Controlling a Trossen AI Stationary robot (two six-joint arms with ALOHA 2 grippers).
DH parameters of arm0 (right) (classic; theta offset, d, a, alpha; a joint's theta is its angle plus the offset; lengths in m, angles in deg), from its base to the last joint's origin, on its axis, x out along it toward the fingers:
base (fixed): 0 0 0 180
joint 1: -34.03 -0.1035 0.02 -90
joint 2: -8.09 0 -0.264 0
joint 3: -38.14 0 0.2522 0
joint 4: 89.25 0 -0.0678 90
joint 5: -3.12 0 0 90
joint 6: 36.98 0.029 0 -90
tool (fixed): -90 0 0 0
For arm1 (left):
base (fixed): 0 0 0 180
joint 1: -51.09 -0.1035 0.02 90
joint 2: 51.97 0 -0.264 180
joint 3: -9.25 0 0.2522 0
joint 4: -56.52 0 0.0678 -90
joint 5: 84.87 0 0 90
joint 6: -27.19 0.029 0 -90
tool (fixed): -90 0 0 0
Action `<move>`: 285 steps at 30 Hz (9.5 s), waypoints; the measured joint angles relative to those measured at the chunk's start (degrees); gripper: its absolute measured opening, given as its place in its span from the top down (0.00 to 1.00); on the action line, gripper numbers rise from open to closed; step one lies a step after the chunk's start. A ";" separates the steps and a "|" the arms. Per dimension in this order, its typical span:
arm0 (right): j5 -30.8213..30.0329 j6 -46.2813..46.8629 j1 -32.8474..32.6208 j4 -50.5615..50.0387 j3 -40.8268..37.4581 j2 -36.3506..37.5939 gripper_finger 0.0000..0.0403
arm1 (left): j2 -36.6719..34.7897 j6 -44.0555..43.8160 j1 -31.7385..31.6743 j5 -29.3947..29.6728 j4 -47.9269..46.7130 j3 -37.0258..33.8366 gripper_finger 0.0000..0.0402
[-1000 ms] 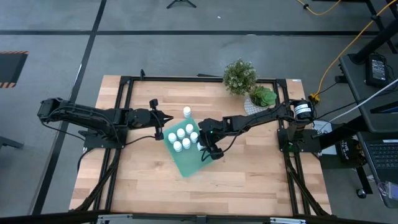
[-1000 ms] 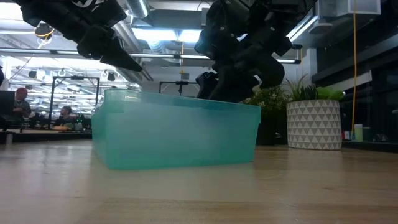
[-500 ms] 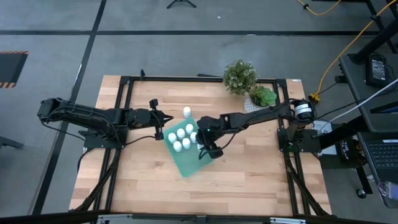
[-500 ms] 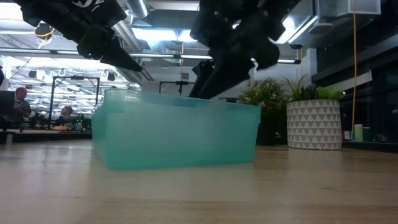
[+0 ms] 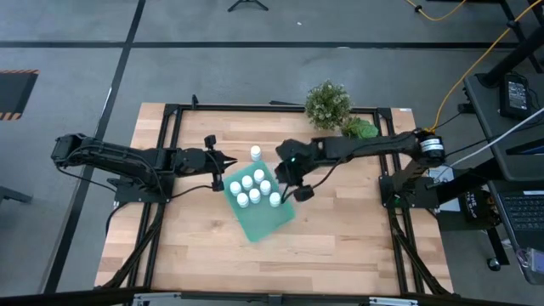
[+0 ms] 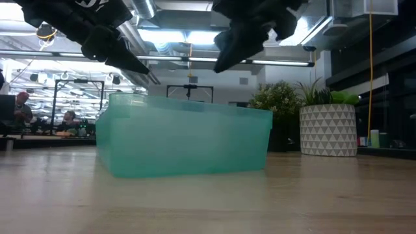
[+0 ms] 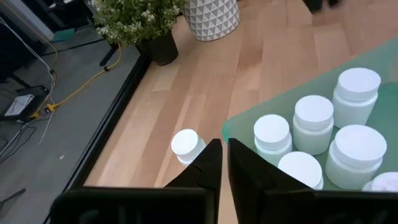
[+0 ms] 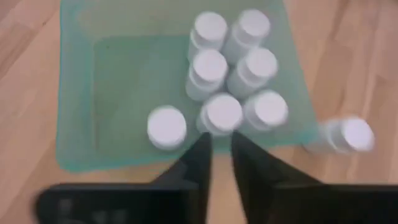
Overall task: Pick and place pill bottles into a basket
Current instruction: Put the white medicine bottle into the green bin
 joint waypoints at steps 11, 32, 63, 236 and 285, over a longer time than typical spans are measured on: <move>6.47 -0.29 6.66 15.55 -18.64 13.21 0.98 | 0.02 -0.09 0.00 0.27 2.81 0.00 0.74; 9.30 2.34 11.49 30.63 -36.20 23.85 0.98 | 0.02 -4.84 0.07 4.44 3.83 0.00 0.29; 14.96 8.69 14.38 50.09 -46.05 23.83 0.99 | 23.05 1.45 -18.35 -16.71 -8.25 19.25 0.29; 14.95 10.31 12.08 42.15 -46.07 23.81 0.96 | 38.42 -3.09 12.04 -16.39 -24.89 38.60 0.61; 14.93 10.34 12.08 41.95 -46.07 23.81 0.96 | 45.20 1.42 7.43 -22.86 -20.58 35.26 0.59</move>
